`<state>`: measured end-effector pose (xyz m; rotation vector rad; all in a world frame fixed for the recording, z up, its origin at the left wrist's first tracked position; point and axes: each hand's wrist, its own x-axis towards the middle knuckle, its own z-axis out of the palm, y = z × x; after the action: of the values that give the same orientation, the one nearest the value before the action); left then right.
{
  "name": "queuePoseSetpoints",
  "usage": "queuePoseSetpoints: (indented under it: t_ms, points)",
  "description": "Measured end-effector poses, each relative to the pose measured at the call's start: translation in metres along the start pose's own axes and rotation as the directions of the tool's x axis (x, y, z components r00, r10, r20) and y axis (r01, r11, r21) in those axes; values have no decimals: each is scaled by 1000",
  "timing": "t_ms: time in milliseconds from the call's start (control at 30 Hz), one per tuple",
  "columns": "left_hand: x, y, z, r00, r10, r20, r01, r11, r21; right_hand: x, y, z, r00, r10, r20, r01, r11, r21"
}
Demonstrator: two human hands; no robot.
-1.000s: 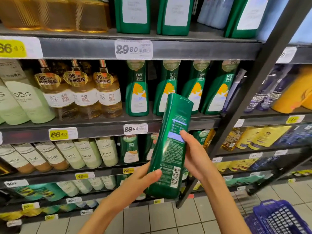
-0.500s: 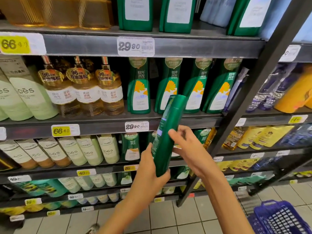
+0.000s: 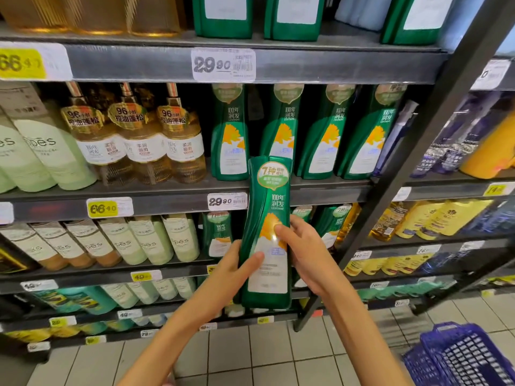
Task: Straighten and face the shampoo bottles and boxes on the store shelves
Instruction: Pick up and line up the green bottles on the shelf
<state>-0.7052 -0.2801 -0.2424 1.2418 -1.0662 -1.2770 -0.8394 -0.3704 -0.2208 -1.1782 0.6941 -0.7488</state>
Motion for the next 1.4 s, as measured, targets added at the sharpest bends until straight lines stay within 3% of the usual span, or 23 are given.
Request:
queuePoseSetpoints:
  t_ms: [100,200,433,567,767,833,967,1100,1200,1300,1400]
  points:
    - [3,-5,-10,1000,20,13,-20,1000,-17,-6,4,-3,995,-40,91,46,997,-64]
    - [4,-8,-16,996,91,-18,-89,993,73,-13,6,-6,968,-97,231,160,950,-269]
    - [7,-9,-19,958,270,-96,-238,936,258,-16,16,5,948,-229,221,293,899,-325]
    - [3,-6,-21,958,271,-97,-237,934,266,-18,12,6,948,-215,236,290,889,-353]
    - [-14,25,-20,994,100,47,-107,976,190,-33,-8,-8,978,-13,206,91,924,-371]
    - [-16,35,-12,998,-21,60,10,982,188,-39,-15,-11,979,90,184,-26,944,-328]
    - [-16,43,3,938,-317,139,320,947,-2,-46,-17,-12,940,321,116,-295,935,-198]
    - [-14,42,10,907,-394,152,403,915,-35,-50,-12,-14,936,350,39,-338,924,-181]
    - [-14,43,17,939,-326,113,330,944,-23,-56,-9,-17,957,288,43,-274,941,-196]
    - [-17,43,24,992,-128,9,127,989,72,-65,-7,-21,987,137,88,-124,982,-144]
    - [-16,48,32,999,41,-17,-38,990,132,-70,-14,-23,998,-1,62,11,986,-169]
